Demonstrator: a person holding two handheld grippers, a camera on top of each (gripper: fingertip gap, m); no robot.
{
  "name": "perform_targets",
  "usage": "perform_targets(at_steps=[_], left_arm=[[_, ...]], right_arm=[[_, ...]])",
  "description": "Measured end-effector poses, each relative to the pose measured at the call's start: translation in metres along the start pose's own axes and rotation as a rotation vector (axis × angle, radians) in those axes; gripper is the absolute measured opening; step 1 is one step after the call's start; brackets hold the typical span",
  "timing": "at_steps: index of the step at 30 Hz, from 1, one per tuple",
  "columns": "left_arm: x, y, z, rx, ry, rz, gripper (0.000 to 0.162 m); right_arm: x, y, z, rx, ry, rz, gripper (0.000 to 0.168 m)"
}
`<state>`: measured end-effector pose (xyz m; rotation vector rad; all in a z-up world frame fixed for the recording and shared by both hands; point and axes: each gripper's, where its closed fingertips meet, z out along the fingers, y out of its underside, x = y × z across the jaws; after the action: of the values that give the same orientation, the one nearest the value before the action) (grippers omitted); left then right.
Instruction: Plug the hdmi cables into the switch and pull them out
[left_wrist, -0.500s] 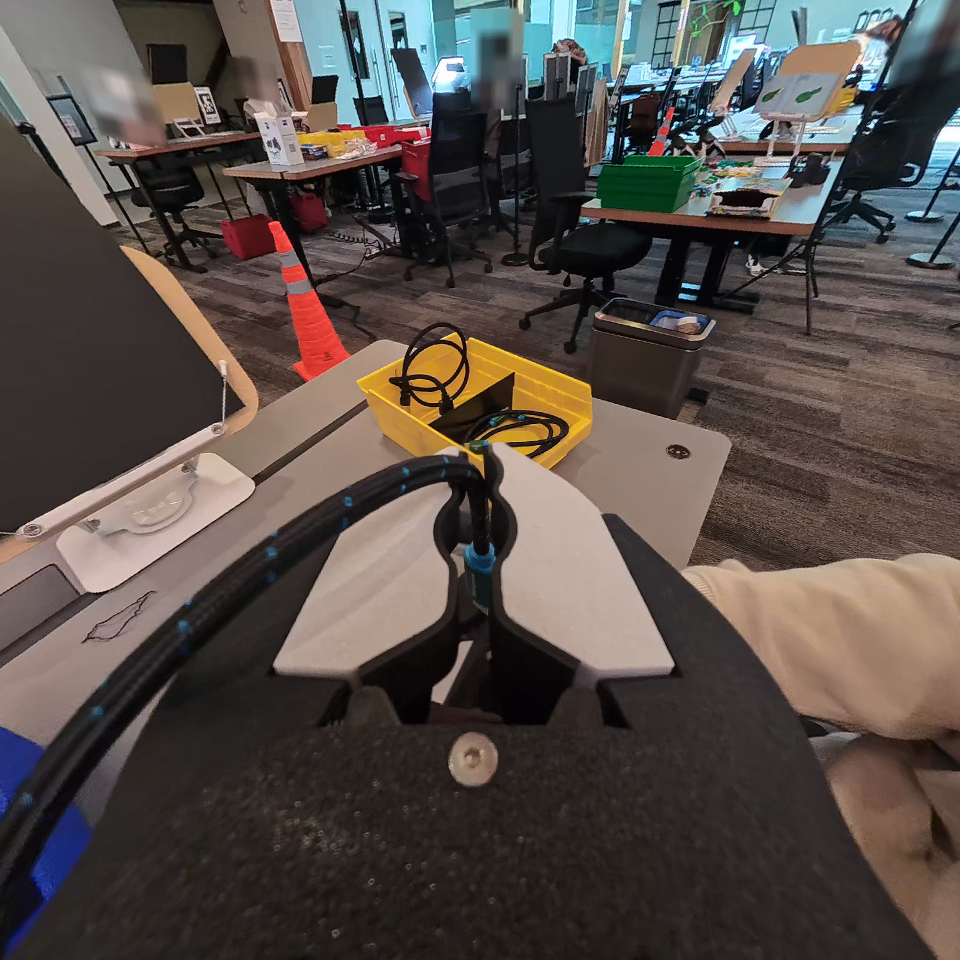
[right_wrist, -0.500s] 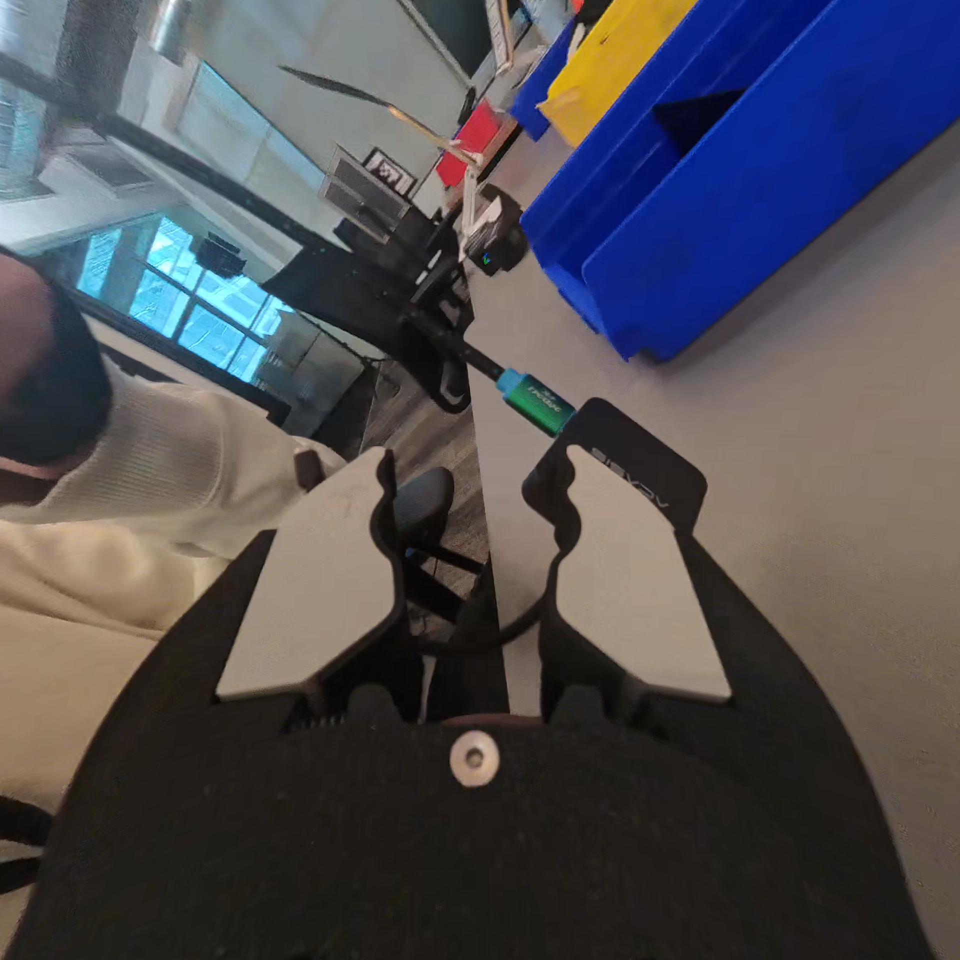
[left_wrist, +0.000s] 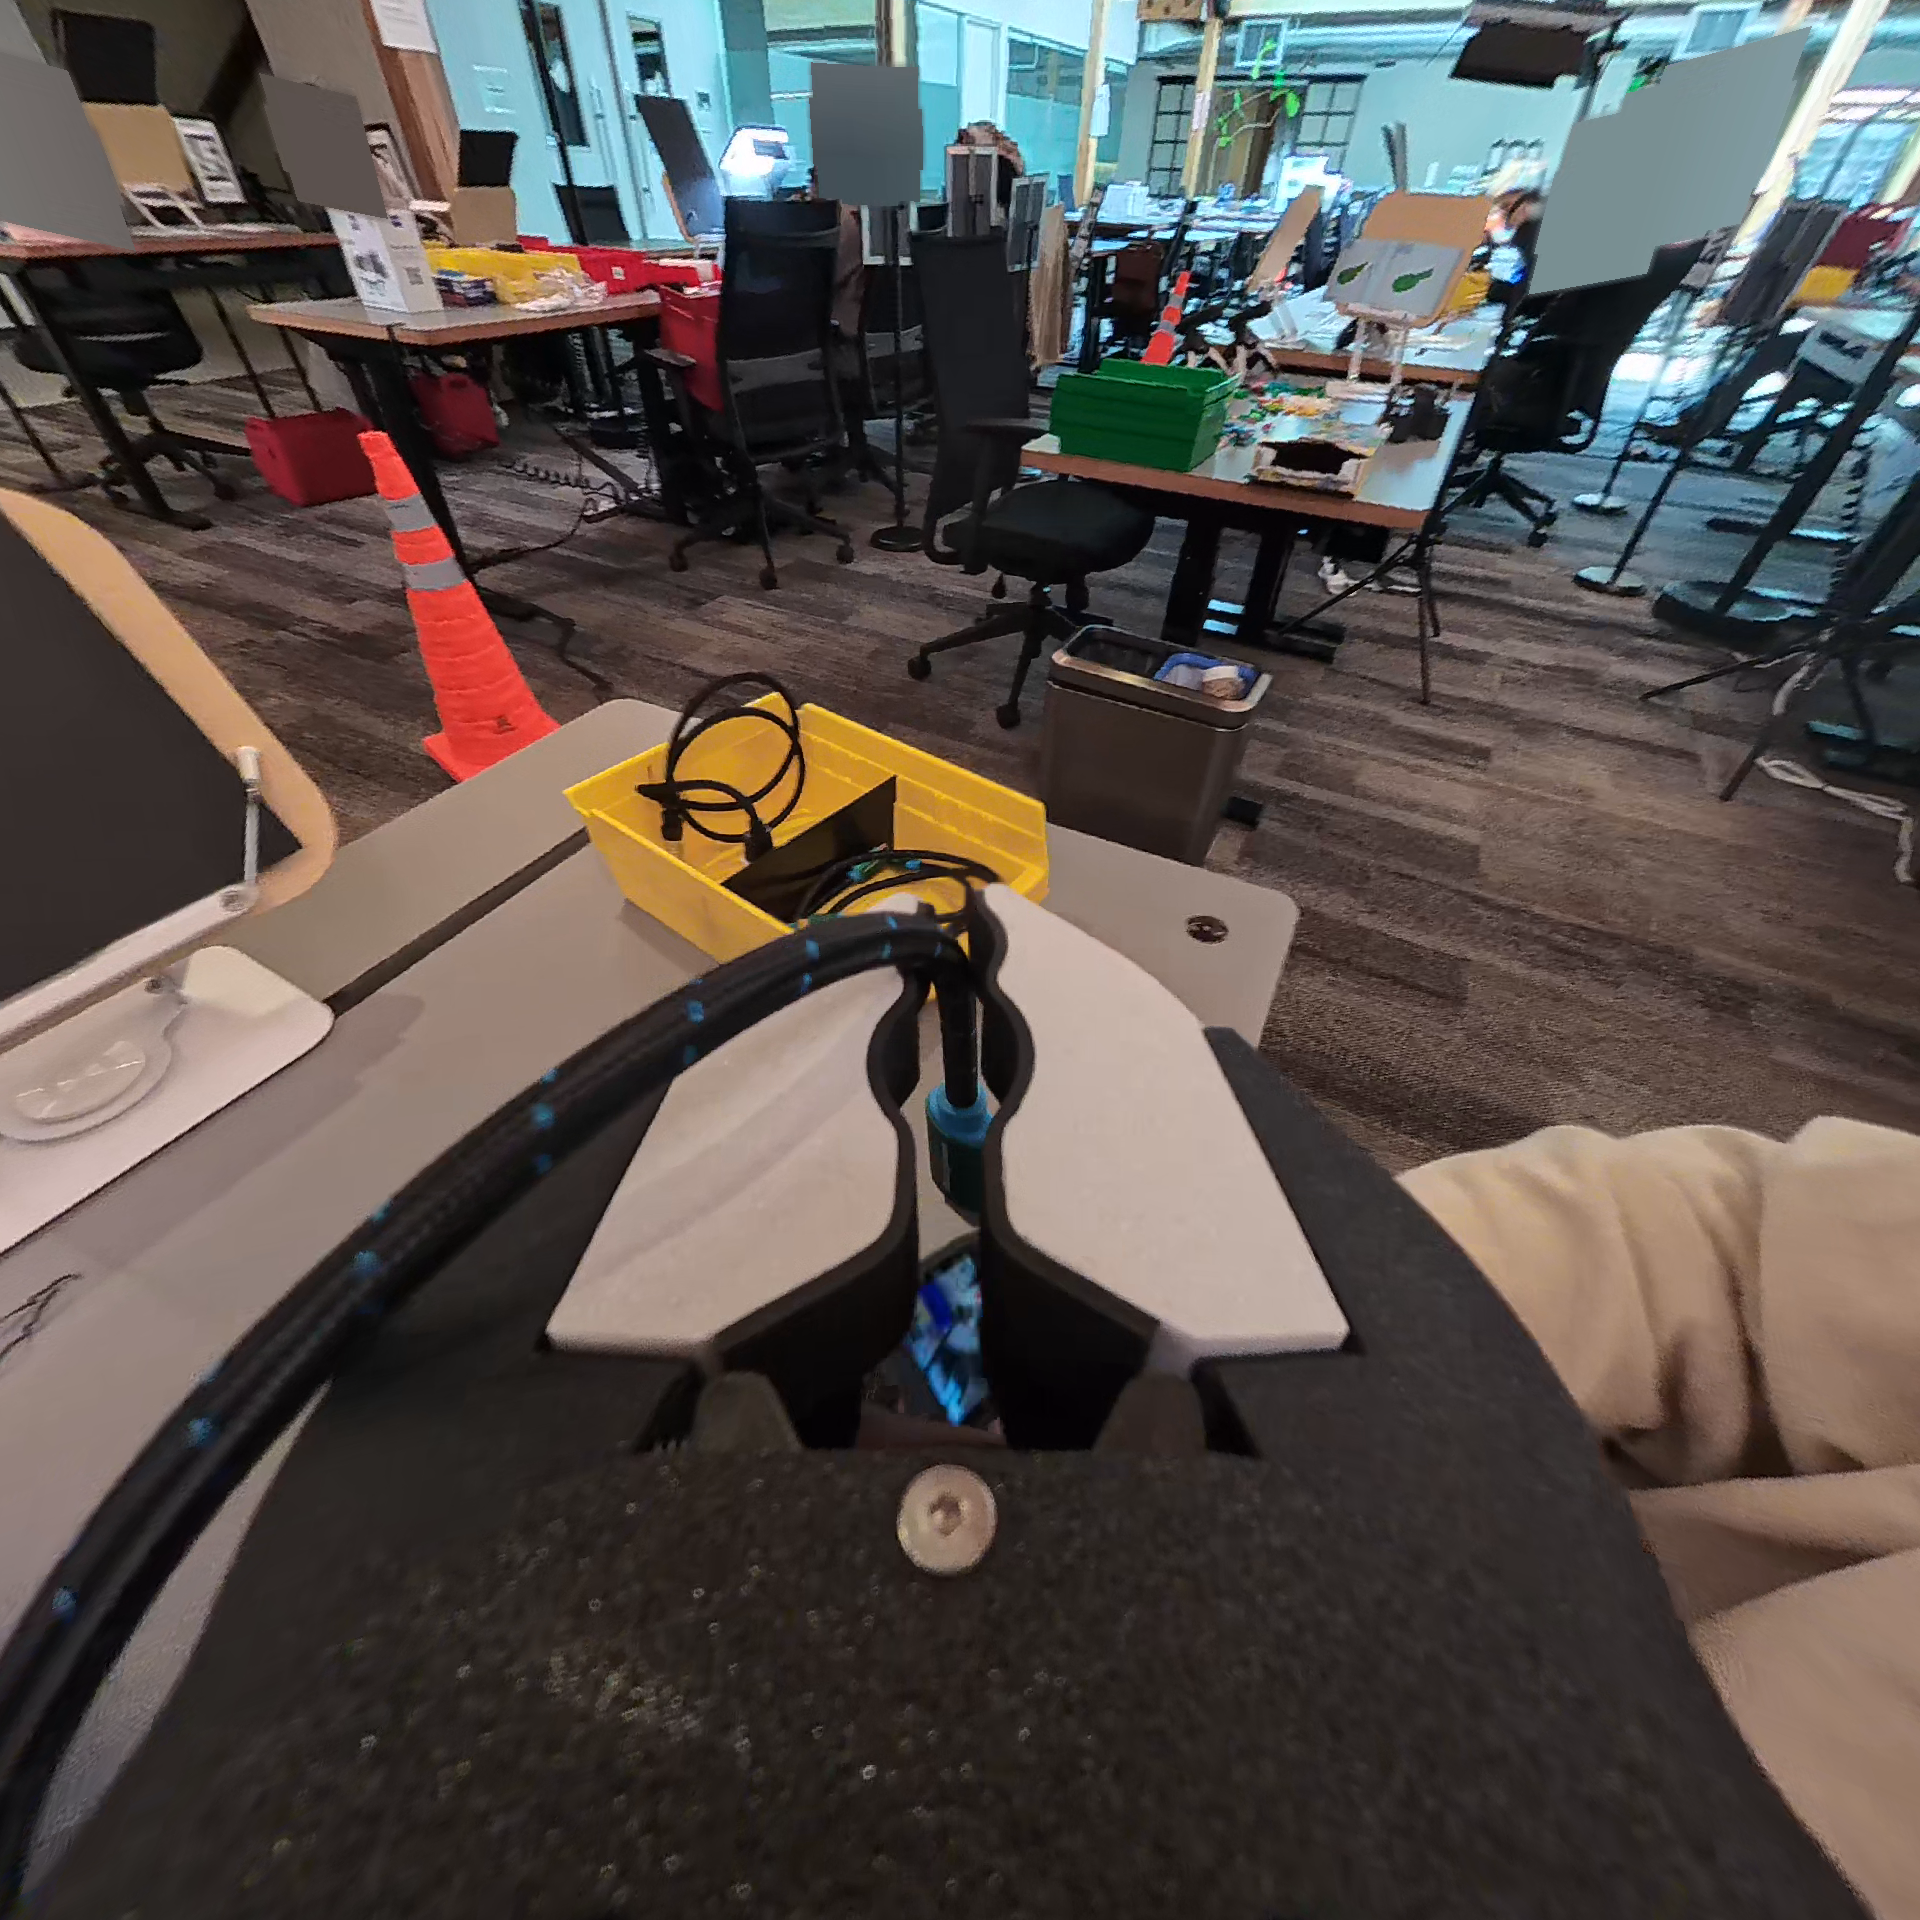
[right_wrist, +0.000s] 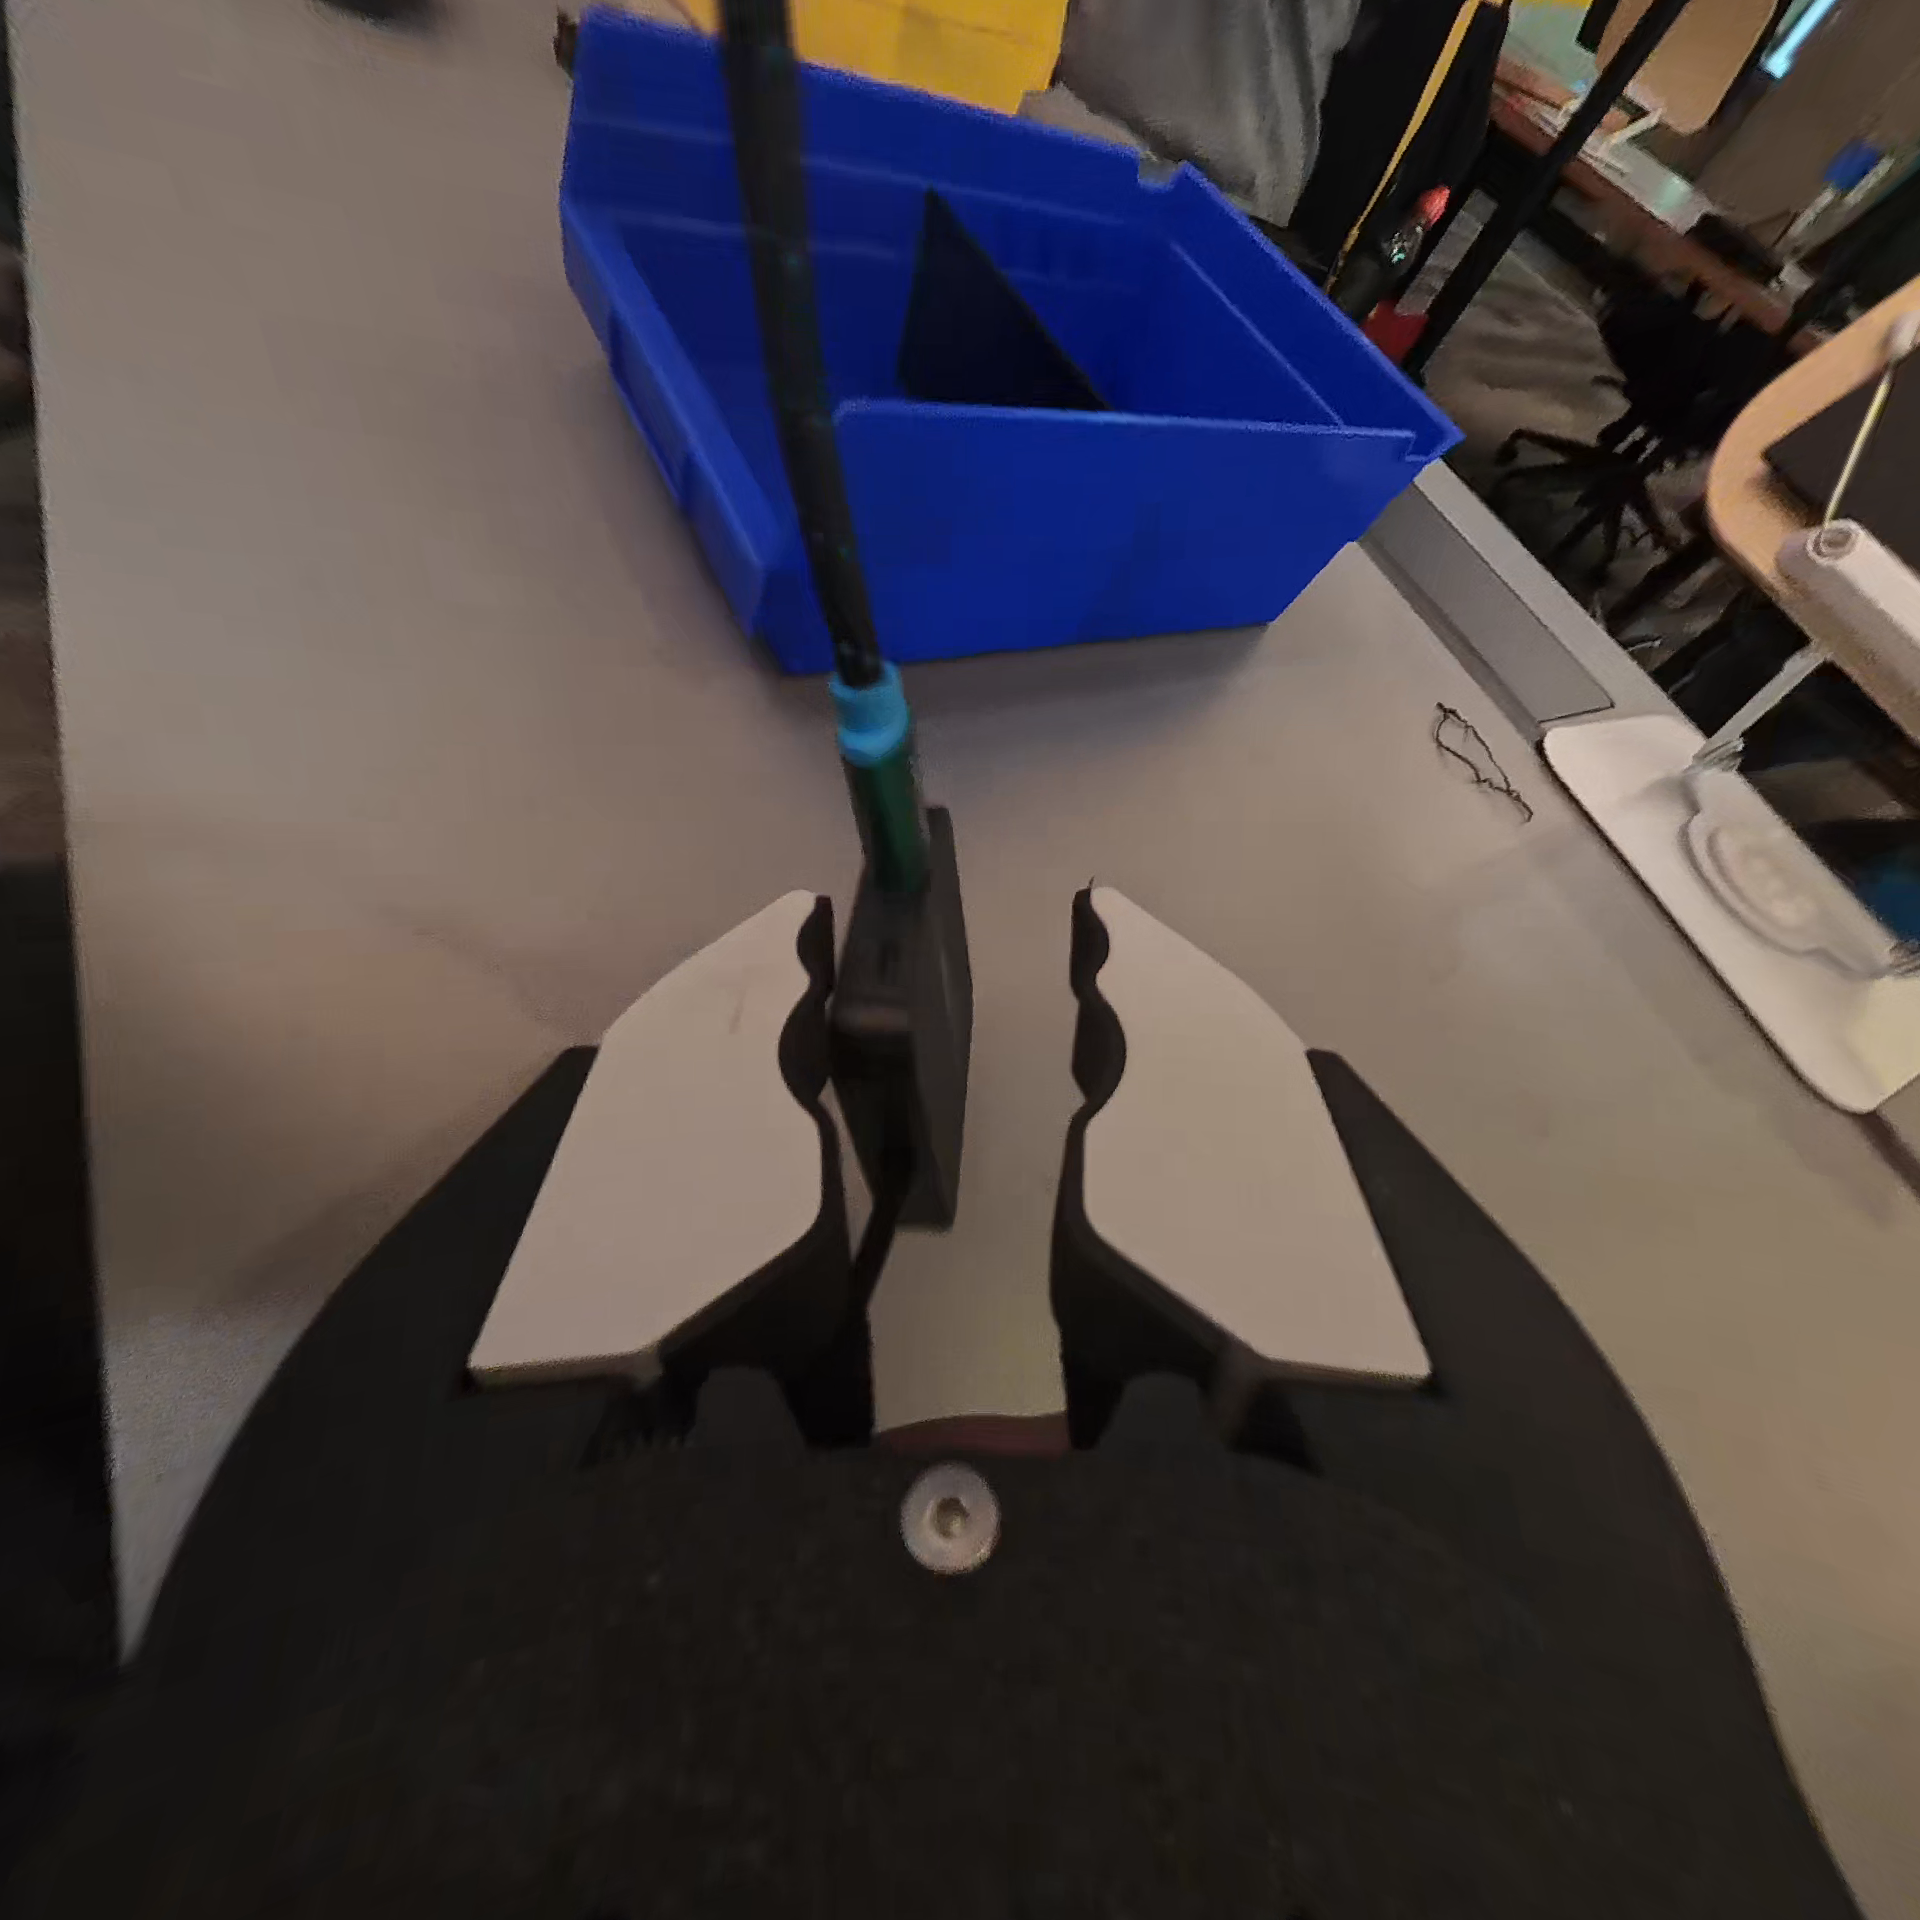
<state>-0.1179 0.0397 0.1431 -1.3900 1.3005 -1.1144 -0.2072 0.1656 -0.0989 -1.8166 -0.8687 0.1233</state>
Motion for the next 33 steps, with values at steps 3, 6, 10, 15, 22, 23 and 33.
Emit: perform_targets(at_steps=[3, 6, 10, 15, 22, 23, 33], left_arm=[[0.011, -0.006, 0.003, 0.001, 0.076, -0.053, 0.006], [0.011, -0.009, 0.003, -0.003, 0.071, -0.050, 0.006], [0.007, -0.012, -0.013, 0.019, 0.055, -0.051, 0.007], [0.032, 0.002, -0.060, 0.064, 0.176, -0.061, 0.009], [0.057, 0.108, -0.151, 0.003, 0.379, -0.126, 0.010], [0.048, 0.126, -0.157, -0.013, 0.346, -0.171, 0.010], [0.006, 0.159, -0.184, 0.039, 0.170, -0.260, 0.013]], right_arm=[[-0.003, 0.008, 0.007, -0.029, 0.027, -0.106, 0.041], [0.004, 0.018, 0.009, -0.079, 0.087, -0.162, 0.020], [0.013, 0.030, 0.000, -0.077, 0.104, -0.157, 0.018], [0.037, 0.053, -0.029, -0.050, 0.180, -0.213, 0.017], [0.090, 0.058, -0.083, -0.045, 0.418, -0.452, 0.015], [0.096, 0.061, -0.087, -0.056, 0.429, -0.454, 0.016], [0.095, 0.083, -0.073, -0.148, 0.371, -0.578, 0.020]])
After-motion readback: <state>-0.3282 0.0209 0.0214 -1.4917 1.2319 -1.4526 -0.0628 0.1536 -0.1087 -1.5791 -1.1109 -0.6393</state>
